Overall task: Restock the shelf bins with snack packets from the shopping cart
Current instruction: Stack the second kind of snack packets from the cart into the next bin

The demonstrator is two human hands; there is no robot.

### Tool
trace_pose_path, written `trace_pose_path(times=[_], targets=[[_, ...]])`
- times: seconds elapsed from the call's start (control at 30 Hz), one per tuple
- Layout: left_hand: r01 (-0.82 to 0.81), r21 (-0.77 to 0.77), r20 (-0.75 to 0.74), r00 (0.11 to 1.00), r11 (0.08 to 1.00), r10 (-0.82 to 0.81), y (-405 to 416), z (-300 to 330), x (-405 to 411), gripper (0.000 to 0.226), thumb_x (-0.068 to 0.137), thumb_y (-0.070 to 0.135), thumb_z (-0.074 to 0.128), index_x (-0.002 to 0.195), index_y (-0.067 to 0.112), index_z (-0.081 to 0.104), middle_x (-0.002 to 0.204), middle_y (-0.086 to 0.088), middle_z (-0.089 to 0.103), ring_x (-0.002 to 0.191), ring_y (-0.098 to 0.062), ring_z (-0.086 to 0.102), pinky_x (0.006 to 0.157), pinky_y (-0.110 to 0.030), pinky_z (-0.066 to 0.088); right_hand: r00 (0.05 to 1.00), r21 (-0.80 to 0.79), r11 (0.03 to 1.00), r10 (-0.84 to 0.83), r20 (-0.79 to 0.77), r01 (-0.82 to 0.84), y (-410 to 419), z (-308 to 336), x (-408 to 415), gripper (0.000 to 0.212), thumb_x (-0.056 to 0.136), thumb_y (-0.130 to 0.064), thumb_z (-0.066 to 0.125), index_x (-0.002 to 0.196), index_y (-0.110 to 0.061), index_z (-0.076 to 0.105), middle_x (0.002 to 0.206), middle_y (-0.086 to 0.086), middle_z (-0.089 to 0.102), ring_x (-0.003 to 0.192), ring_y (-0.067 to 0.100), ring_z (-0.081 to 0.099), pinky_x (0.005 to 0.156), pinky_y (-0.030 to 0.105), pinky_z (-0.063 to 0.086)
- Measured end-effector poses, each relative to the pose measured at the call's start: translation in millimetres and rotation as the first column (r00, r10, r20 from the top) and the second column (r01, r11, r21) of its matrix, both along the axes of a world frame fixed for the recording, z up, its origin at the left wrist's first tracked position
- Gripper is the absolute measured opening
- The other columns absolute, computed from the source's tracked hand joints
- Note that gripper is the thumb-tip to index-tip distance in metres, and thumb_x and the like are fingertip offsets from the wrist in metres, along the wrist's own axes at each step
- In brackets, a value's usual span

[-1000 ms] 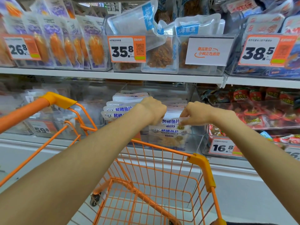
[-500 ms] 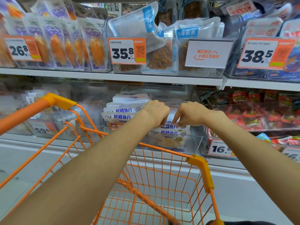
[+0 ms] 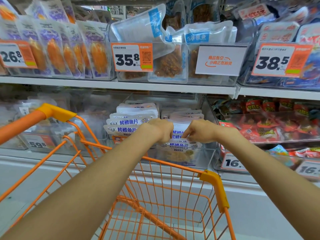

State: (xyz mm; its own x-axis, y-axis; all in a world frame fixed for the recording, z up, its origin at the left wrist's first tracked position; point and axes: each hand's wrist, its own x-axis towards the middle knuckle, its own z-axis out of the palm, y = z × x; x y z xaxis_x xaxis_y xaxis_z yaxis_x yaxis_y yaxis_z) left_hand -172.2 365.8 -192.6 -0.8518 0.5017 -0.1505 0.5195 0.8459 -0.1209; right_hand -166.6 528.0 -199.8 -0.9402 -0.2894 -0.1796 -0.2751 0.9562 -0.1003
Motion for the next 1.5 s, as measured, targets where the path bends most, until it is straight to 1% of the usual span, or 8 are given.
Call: trace_pose_path(times=[0.33,0.7,0.77,0.97,1.1,1.23,1.33,1.5], targets=[[0.056,-0.199,-0.285,0.952,0.978,-0.112,-16.0,-5.0,39.3,0.037,0.095,0.008,0.04,0.13,0.015,0.052,0.123,-0.013,0.06,0.112,-0.033,0.056,0.077,-0.035,0.037,0.974,-0.258,0.95,-0.207,-0.093,0.178,5.3,-14.6,48.6,0.048,0.096,0.0,0.036,0.143,-0.008,0.042,0.143,0.013,0.048,0.132,0.028,0.044,0.106,0.035,0.036],[0.015,-0.05,-0.05,0.999,0.999,-0.017,-16.7,-8.7,57.3,0.034,0.09,0.005,0.052,0.124,0.012,0.048,0.12,-0.011,0.059,0.106,-0.029,0.056,0.076,-0.035,0.038,0.93,-0.207,0.907,-0.353,0.098,0.366,-6.8,-14.4,54.6,0.029,0.097,-0.005,0.035,0.124,0.002,0.045,0.138,0.023,0.046,0.121,0.035,0.048,0.09,0.034,0.041],[0.007,-0.005,-0.024,1.0,1.0,-0.007,-18.5,-9.9,53.5,0.035,0.09,0.006,0.051,0.124,0.013,0.049,0.121,-0.011,0.06,0.105,-0.029,0.056,0.078,-0.036,0.04,0.931,-0.206,0.909,-0.343,0.126,0.363,-7.0,-8.5,56.3,0.038,0.099,-0.008,0.034,0.135,0.003,0.039,0.144,0.02,0.04,0.127,0.033,0.043,0.098,0.035,0.039],[-0.005,0.051,-0.099,0.995,0.999,0.01,-12.8,-10.4,38.0,0.03,0.097,0.018,0.049,0.124,0.012,0.058,0.122,-0.012,0.061,0.11,-0.03,0.058,0.089,-0.04,0.048,0.944,-0.276,0.905,-0.29,0.156,0.324,5.6,-9.5,56.6,0.05,0.101,-0.009,0.034,0.148,0.001,0.023,0.157,0.015,0.02,0.144,0.028,0.023,0.115,0.034,0.023],[-0.029,0.12,-0.166,0.985,0.992,0.049,-7.2,-12.0,36.7,0.03,0.098,0.02,0.043,0.123,0.013,0.059,0.125,-0.01,0.059,0.112,-0.03,0.057,0.088,-0.041,0.047,0.961,-0.354,0.894,-0.251,0.114,0.276,8.4,-18.1,58.2,0.052,0.102,-0.009,0.03,0.152,-0.006,0.015,0.159,0.012,0.014,0.144,0.026,0.023,0.108,0.028,0.026],[-0.048,0.243,-0.128,0.988,0.969,0.081,8.3,-24.9,34.0,0.047,0.102,0.023,0.032,0.148,0.011,0.027,0.154,-0.007,0.027,0.138,-0.027,0.033,0.104,-0.043,0.036,0.959,-0.327,0.928,-0.239,-0.154,0.179,-0.7,-32.3,44.6,0.052,0.104,-0.019,0.03,0.152,-0.007,0.014,0.16,0.014,0.002,0.147,0.03,0.009,0.116,0.035,0.016],[-0.089,0.209,-0.035,0.995,0.974,0.099,20.5,-37.0,25.7,0.054,0.104,0.028,0.022,0.152,0.005,0.011,0.16,-0.011,0.007,0.147,-0.025,0.012,0.117,-0.038,0.016,0.957,-0.349,0.904,-0.283,-0.055,0.247,-6.4,-45.7,23.4,0.051,0.105,-0.023,0.025,0.148,0.004,0.017,0.158,0.02,0.009,0.146,0.03,0.008,0.117,0.037,0.01],[-0.19,0.179,0.141,0.976,0.965,0.166,18.8,-29.7,0.7,0.037,0.099,0.019,0.033,0.131,0.006,0.045,0.139,-0.015,0.046,0.123,-0.029,0.046,0.094,-0.035,0.04,0.968,-0.287,0.925,-0.241,0.067,0.251,0.5,-35.6,4.7,0.045,0.105,-0.014,0.022,0.143,0.01,0.025,0.154,0.022,0.021,0.143,0.031,0.018,0.111,0.032,0.014]])
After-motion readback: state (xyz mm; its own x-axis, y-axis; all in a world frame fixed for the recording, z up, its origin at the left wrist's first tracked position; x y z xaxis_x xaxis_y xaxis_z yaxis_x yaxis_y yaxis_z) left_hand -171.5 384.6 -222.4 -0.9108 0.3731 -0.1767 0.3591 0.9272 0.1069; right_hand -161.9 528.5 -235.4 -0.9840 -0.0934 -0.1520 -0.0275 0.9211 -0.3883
